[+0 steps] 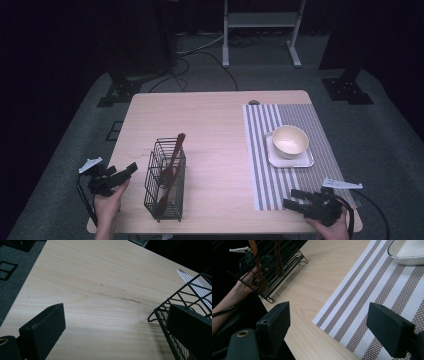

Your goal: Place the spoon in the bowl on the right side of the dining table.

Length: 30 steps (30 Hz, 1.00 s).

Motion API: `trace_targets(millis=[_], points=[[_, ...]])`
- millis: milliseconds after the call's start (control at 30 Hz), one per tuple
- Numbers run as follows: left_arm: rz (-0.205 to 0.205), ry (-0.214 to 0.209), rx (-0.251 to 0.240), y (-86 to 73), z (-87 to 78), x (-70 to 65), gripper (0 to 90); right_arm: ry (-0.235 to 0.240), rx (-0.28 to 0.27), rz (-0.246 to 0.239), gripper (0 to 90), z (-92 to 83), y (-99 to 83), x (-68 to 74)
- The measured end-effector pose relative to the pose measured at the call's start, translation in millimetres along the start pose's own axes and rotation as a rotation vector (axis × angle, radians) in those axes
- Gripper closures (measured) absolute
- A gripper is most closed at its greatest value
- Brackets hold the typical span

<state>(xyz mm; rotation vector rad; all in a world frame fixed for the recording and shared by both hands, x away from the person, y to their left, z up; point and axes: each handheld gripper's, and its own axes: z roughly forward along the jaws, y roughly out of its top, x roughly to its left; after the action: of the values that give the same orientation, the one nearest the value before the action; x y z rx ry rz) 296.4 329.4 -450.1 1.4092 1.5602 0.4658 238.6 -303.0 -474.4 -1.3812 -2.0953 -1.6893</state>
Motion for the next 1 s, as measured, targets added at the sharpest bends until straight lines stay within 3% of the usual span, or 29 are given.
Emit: trace_targets(millis=[433, 767, 1000], points=[[0.019, 0.006, 0.0, 1.2, 0.6, -2.2, 1.6, 0.032, 0.028, -0.004, 18.0, 9.7, 1.8, 6.6], [0.004, 0.016, -0.01, -0.3, -1.8, 1.5, 1.6, 0.067, 0.053, -0.036, 18.0, 20.4, 18.1, 19.3], [0.034, 0.007, 0.007, -1.8, 0.8, -4.7, 1.6, 0.062, 0.112, -0.068, 18.0, 35.4, 28.1, 34.4]])
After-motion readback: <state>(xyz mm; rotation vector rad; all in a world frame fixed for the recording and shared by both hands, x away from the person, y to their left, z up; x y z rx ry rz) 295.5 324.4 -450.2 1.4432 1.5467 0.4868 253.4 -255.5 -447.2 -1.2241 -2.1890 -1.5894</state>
